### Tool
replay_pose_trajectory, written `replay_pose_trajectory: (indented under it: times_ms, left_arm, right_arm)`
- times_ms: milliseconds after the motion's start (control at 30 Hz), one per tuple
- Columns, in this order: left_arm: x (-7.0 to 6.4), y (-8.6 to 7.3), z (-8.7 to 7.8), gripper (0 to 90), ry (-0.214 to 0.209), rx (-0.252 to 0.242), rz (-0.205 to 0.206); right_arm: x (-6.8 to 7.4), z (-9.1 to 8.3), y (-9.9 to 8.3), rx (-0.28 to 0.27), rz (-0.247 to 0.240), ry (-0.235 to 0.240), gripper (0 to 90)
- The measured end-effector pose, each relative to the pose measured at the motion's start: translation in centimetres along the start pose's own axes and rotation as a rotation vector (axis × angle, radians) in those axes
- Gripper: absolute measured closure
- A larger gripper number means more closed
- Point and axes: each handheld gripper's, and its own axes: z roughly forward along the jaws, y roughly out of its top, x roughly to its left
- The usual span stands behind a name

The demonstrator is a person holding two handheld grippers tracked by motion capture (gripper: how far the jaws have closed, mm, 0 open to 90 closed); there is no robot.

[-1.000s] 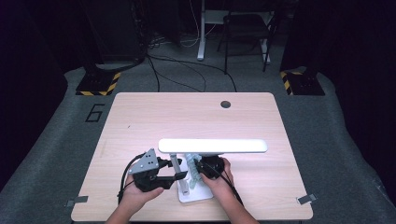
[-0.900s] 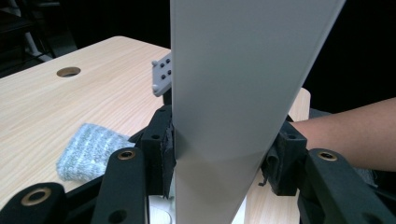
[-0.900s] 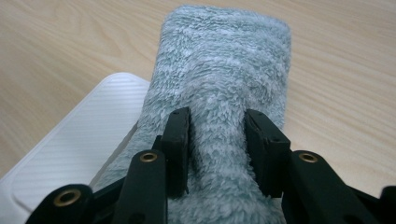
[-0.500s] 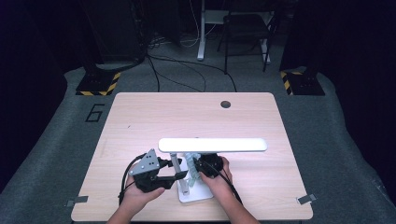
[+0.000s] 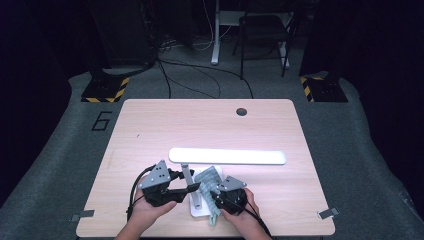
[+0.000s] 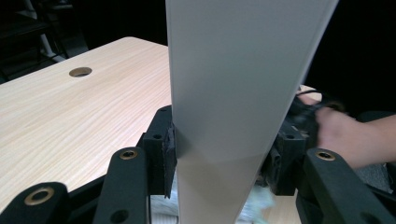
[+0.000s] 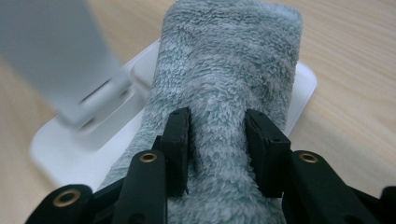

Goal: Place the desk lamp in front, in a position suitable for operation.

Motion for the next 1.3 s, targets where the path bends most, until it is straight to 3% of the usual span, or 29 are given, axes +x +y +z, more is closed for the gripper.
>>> replay_pose_trajectory:
  times_ms: [133, 267, 367, 500, 633, 1000, 1200, 1233, 1300]
  left_arm:
    - [0.0, 0.0, 0.0, 53.3, -0.003, -0.003, -0.001]
    - [0.1, 0.0, -0.1, 53.3, -0.013, 0.005, 0.006]
    - [0.1, 0.0, -0.1, 53.3, -0.011, 0.008, 0.006]
    - [0.0, 0.0, 0.0, 53.2, -0.004, -0.002, 0.004]
    - [0.1, -0.1, -0.1, 53.1, -0.015, 0.001, 0.004]
    - [0.2, -0.1, 0.0, 53.0, -0.017, -0.007, 0.000]
    - [0.2, -0.1, 0.1, 52.9, -0.022, -0.005, -0.003]
    - [0.2, -0.1, 0.1, 52.9, -0.022, -0.007, -0.004]
    - [0.2, -0.1, 0.1, 52.8, -0.022, -0.007, -0.002]
  right_arm:
    - [0.9, -1.3, -0.9, 0.013, -0.018, 0.032, 62.8]
    - [0.9, -1.7, -1.2, 0.010, -0.082, 0.034, 62.8]
    - [0.3, -1.4, -1.1, 0.015, -0.068, 0.051, 63.0]
    - [-0.7, -0.7, -0.7, 0.009, -0.052, 0.033, 63.0]
    - [-1.5, 0.0, -0.2, 0.012, -0.006, 0.005, 63.0]
    - [-3.5, 2.9, 1.7, -0.015, 0.014, -0.075, 63.1]
    - [-4.4, 4.5, 3.2, 0.000, 0.092, -0.103, 63.0]
    - [-4.5, 4.7, 3.4, 0.002, 0.075, -0.108, 62.9]
    - [-4.6, 5.1, 3.8, 0.001, 0.091, -0.116, 62.7]
